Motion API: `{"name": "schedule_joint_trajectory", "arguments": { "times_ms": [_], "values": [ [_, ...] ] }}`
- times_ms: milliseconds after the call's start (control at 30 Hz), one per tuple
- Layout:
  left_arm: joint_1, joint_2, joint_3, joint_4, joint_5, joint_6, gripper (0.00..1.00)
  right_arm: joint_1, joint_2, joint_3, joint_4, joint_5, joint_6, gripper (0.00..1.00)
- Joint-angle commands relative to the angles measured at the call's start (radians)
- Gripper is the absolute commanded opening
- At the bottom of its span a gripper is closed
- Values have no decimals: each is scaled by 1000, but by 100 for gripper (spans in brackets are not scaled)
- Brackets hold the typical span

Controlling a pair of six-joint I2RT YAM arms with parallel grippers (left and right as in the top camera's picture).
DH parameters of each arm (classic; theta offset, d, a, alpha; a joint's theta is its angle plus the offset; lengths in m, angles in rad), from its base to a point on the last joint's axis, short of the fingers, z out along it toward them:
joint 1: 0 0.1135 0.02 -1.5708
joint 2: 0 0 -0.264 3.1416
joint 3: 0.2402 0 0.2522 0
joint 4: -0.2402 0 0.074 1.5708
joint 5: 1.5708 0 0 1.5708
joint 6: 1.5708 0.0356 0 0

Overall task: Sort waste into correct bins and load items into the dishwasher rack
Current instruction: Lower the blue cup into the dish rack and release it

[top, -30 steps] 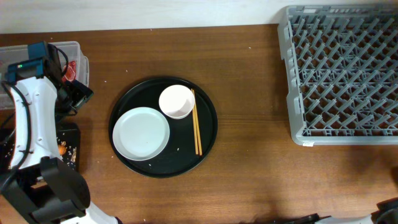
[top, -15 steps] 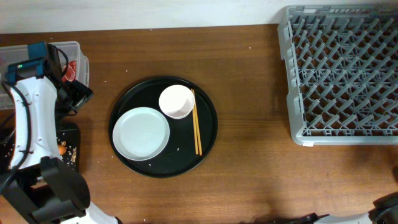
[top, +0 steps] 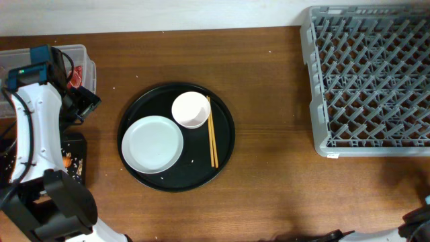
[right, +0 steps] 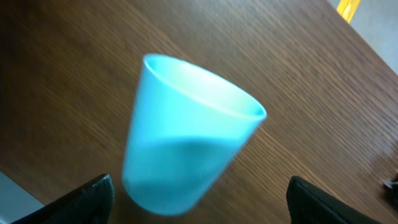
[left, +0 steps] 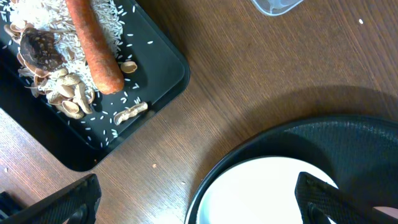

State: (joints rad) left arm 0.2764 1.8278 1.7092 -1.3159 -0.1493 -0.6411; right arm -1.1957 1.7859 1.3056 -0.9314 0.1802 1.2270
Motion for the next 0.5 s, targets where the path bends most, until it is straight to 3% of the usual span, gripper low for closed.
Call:
{"name": "schedule_joint_trajectory", "arguments": {
  "times_ms": [0,400,467],
  "values": [
    [2,-12,5,2,-4,-11,99,6,8,-6,34,66,39,93],
    [2,-12,5,1,-4,-11,99,39,141,-7,72,73,36,95],
    [2,-12,5,2,-4,-11,99,39,141,-7,66,93,26,88]
  ]
}}
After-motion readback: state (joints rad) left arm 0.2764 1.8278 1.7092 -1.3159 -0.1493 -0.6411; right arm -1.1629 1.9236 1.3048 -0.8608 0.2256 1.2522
